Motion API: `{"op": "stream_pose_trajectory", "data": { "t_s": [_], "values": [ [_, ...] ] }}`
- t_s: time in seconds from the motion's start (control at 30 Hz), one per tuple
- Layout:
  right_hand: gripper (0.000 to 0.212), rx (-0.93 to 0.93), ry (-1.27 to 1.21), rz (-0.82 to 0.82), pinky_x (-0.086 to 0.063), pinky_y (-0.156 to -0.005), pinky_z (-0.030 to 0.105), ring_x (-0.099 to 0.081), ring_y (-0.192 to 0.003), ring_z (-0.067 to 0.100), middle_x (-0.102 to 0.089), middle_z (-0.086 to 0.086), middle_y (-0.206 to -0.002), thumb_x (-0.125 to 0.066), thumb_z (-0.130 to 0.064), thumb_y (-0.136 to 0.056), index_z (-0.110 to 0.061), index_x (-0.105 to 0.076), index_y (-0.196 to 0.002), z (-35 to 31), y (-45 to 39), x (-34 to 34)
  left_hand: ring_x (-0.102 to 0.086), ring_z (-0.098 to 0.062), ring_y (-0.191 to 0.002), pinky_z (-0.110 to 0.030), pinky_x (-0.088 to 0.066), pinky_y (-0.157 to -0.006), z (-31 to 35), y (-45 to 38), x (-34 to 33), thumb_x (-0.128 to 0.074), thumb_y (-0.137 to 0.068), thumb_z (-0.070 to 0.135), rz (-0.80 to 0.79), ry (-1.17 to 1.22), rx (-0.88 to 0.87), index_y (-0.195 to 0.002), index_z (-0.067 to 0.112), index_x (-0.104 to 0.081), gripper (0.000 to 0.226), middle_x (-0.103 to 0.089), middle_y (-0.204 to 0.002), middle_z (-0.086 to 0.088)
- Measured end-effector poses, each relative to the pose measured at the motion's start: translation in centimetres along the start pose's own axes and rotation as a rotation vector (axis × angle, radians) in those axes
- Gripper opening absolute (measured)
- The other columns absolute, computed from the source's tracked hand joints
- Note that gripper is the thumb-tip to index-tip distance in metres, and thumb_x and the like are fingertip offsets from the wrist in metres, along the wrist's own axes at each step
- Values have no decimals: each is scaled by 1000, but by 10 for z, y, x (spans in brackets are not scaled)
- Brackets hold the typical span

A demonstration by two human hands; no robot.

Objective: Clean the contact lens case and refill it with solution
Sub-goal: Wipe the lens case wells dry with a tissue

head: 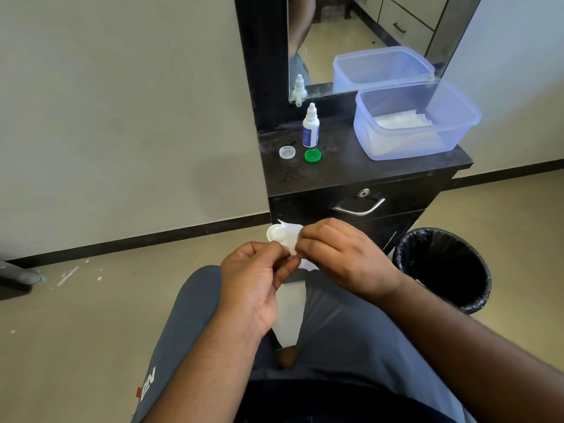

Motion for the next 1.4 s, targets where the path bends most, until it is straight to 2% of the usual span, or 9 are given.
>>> {"op": "stream_pose_trajectory", "data": {
  "t_s": [0.23, 0.43, 0.6, 0.73, 0.87, 1.03, 1.17, 1.23, 1.4],
  "values": [
    [16, 22, -47, -7, -54, -76, 35, -64, -90, 28, -68, 17, -100, -64, -9, -91, 3, -70, -100, -2, 1, 4, -69, -21, -59, -29, -61, -63, -1, -1, -5, -67, -80, -9, -68, -54, 53, -76, -4, -65, 7, -70, -69, -16],
    [18, -2, -68, -3, -51, -81, 34, -62, -92, 27, -69, 13, -103, -60, -13, -93, 0, -71, -101, 10, 0, 12, -70, -22, -62, -27, -59, -57, 11, -5, 0, -69, -77, -9, -95, -125, 18, -68, 1, -65, 14, -71, -71, -18],
    [17, 73, -126, -12, -51, -85, 35, -64, -92, 30, -69, 16, -101, -60, -8, -92, 3, -70, -100, -9, -6, 7, -64, -14, -50, -33, -61, -67, 10, -1, -7, -62, -80, -13, -131, -166, 2, -59, 3, -62, 26, -62, -53, -7],
    [24, 13, -137, 6, -49, -89, 29, -63, -96, 27, -69, 16, -103, -53, -15, -96, 2, -70, -100, 1, -5, 11, -66, -20, -56, -27, -59, -57, 14, -6, -6, -66, -78, -11, -147, -160, 12, -66, 0, -62, 17, -66, -62, -14],
    [17, 39, -177, -17, -49, -91, 29, -63, -94, 27, -69, 15, -100, -61, -9, -91, 3, -70, -98, -7, -9, 4, -64, -17, -50, -30, -61, -59, 10, -6, -7, -61, -80, -13, -173, -195, 28, -58, 2, -60, 27, -61, -53, -9],
    [18, -72, -180, 1, -48, -88, 25, -61, -95, 24, -69, 13, -100, -60, -12, -91, 2, -69, -98, 6, -5, 7, -66, -19, -54, -29, -61, -59, 12, -8, -3, -67, -77, -11, -160, -166, 26, -67, -2, -64, 14, -67, -64, -16],
    [14, 37, -98, 17, -49, -91, 30, -62, -95, 28, -67, 17, -101, -60, -3, -91, 4, -68, -100, -10, -5, 4, -63, -16, -47, -33, -60, -64, 9, -6, -9, -60, -80, -14, -166, -133, 29, -60, 1, -60, 25, -61, -52, -9],
    [16, -22, -113, 36, -47, -94, 29, -61, -97, 27, -67, 17, -102, -59, -4, -90, 5, -68, -100, -1, -3, 4, -65, -17, -51, -31, -62, -61, 11, -7, -9, -62, -80, -13, -162, -117, 18, -63, 1, -61, 21, -64, -56, -12],
    [25, -375, -135, 29, -47, -90, 20, -58, -99, 14, -67, 8, -104, -50, -21, -93, -5, -66, -103, 45, 20, -1, -70, -17, -60, -25, -59, -56, 28, -16, -3, -68, -79, -7, -156, -56, -52, -70, 2, -63, 14, -73, -72, -14]
  ]
}}
Point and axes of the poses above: each hand's wrist, its own y-axis away from the middle knuckle, its own x-axis out of the back of the hand, z = x × y, the point moved 9 cm from there along -y, towards the middle knuckle
